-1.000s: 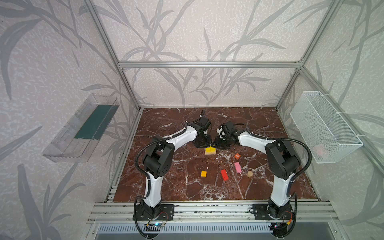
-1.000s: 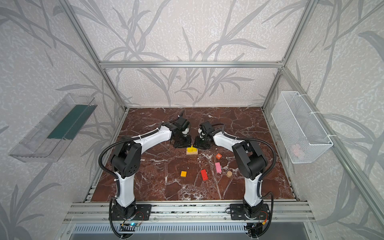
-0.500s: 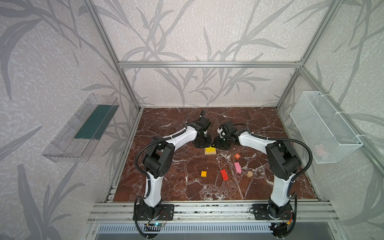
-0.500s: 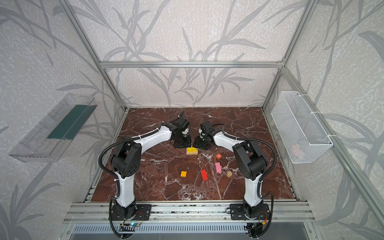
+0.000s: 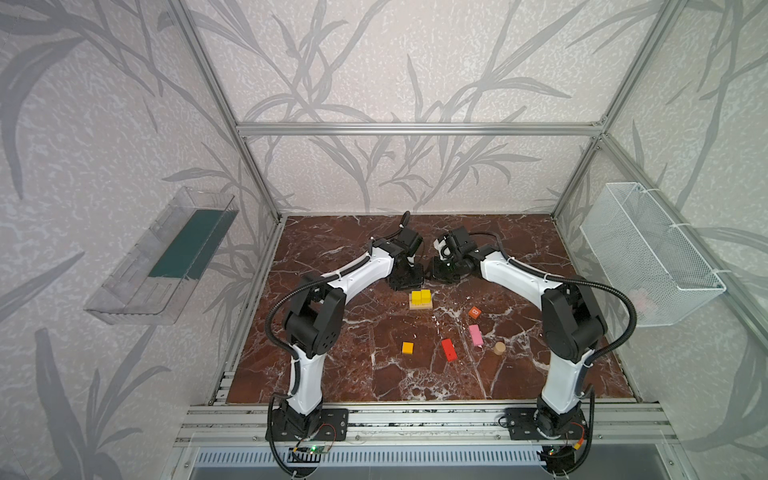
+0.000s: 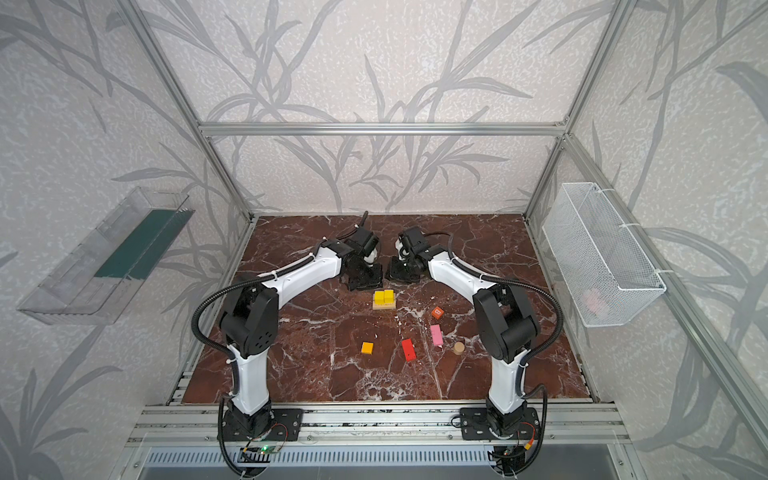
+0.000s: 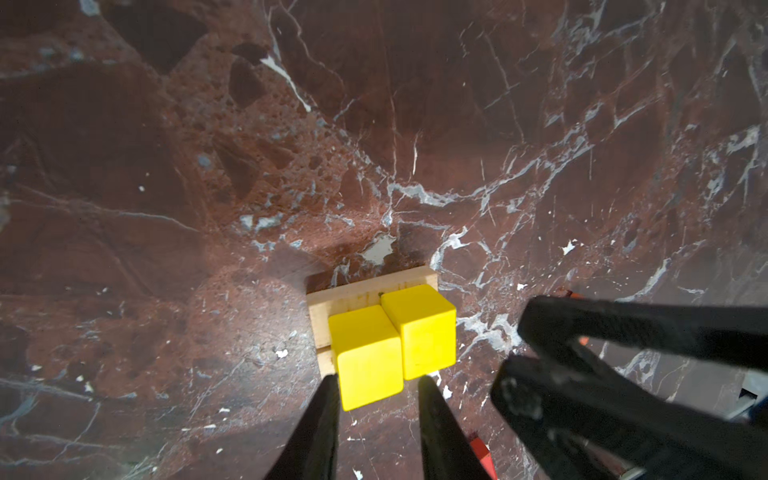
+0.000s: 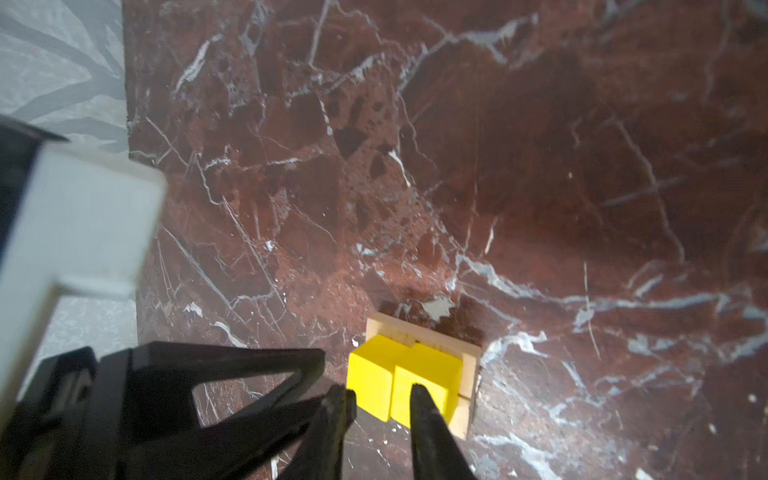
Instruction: Build the wood block tower
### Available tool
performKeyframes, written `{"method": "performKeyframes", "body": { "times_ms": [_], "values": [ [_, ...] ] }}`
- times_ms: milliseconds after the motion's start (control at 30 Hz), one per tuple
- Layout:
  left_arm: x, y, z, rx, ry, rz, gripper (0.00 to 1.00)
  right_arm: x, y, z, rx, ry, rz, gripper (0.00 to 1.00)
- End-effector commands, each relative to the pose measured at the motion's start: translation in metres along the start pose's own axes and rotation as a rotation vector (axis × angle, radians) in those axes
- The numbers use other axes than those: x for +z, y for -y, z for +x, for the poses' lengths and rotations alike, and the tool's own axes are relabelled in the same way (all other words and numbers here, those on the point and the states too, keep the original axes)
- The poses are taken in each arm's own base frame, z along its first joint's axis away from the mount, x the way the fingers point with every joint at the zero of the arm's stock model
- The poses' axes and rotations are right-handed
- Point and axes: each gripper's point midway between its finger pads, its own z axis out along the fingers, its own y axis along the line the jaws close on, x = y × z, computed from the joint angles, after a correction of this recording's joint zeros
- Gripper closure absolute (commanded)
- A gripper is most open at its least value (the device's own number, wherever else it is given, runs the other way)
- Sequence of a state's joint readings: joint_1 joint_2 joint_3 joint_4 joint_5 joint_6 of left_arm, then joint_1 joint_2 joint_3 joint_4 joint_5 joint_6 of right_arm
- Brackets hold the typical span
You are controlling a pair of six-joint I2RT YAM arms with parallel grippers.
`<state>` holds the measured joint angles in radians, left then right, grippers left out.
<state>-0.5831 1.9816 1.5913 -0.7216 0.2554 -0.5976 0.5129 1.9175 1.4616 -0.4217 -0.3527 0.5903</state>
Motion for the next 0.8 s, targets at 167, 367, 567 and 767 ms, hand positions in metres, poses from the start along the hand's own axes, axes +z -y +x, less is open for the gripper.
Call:
{"method": "performKeyframes", "body": {
  "times_ms": [167, 367, 567, 767],
  "values": [
    [-0.029, 0.002, -0.011, 0.004, 0.055, -0.013, 0.68, 0.018, 0.015, 0.001, -0.025, -0.111, 0.075, 0.96],
    [-0.035, 0.0, -0.013, 0.0, 0.073, -0.02, 0.68, 0.027, 0.021, 0.005, -0.023, -0.149, 0.089, 1.0],
    [-0.034, -0.003, -0.011, -0.002, 0.067, -0.023, 0.68, 0.031, 0.025, 0.012, -0.007, -0.16, 0.081, 1.0],
    [-0.034, -0.003, -0.01, -0.001, 0.065, -0.024, 0.68, 0.036, 0.025, 0.019, -0.002, -0.181, 0.076, 1.0]
  ]
}}
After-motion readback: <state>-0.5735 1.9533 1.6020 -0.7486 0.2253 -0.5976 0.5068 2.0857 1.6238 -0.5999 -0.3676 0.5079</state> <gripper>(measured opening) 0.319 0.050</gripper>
